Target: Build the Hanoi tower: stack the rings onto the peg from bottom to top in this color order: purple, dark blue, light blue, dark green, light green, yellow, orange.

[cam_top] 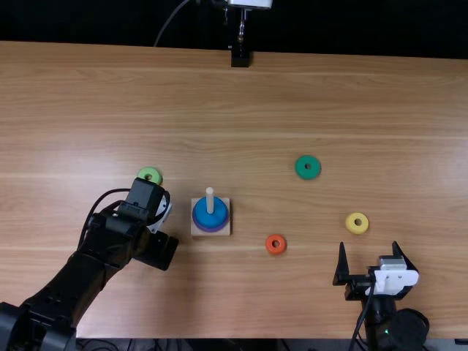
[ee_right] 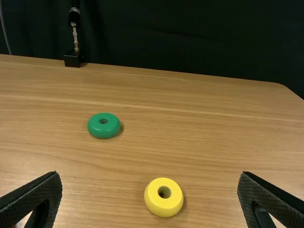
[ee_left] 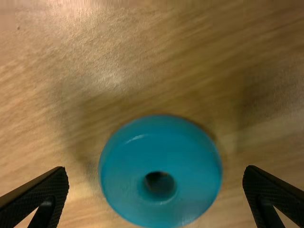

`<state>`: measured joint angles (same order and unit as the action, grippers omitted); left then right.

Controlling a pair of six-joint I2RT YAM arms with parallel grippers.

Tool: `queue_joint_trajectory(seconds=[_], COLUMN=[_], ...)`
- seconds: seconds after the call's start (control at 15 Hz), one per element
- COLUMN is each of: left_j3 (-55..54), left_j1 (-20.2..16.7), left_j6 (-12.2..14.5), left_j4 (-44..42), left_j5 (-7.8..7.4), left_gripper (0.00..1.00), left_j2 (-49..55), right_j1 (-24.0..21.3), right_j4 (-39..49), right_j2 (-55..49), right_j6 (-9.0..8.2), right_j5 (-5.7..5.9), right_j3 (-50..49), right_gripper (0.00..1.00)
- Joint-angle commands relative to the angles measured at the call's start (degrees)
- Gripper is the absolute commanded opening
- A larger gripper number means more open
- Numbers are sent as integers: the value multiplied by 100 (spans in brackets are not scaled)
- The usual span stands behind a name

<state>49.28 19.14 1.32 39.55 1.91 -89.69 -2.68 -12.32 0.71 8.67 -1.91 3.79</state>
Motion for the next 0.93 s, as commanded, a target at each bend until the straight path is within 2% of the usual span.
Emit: queue_joint_trajectory(seconds=[0.0, 0.27, 0.33, 0.47, 0.53, 0.6, 0.67, 0.87], left_j3=[-155, -199, -252, -287, -305, -305, -305, -76], left_j1=[-6, -33, -33, -42, -50, -50, -50, -42], left_j6=[15, 15, 15, 5, -48, -280, -512, -533], left_j4=[-63, -74, -84, -285, -369, -380, -401, -285], left_j5=[-107, -117, -117, -86, -33, -12, -1, 9], left_gripper=[100, 100, 94, 35, 11, 0, 0, 0], left_j2=[-57, -66, -66, -57, -57, -57, -57, -49], right_j1=[-49, -49, -49, -49, -49, -49, -49, -49], right_j4=[-430, -430, -430, -430, -430, -430, -430, -430], right_j2=[-71, -71, -71, -71, -71, -71, -71, -71], right_j6=[-2, -2, -2, -2, -2, -2, -2, -2], right_j5=[-62, -62, -62, -62, -62, -62, -62, -62], right_j3=[-291, -291, -291, -291, -291, -291, -291, -291], right_gripper=[100, 100, 100, 100, 100, 100, 100, 100])
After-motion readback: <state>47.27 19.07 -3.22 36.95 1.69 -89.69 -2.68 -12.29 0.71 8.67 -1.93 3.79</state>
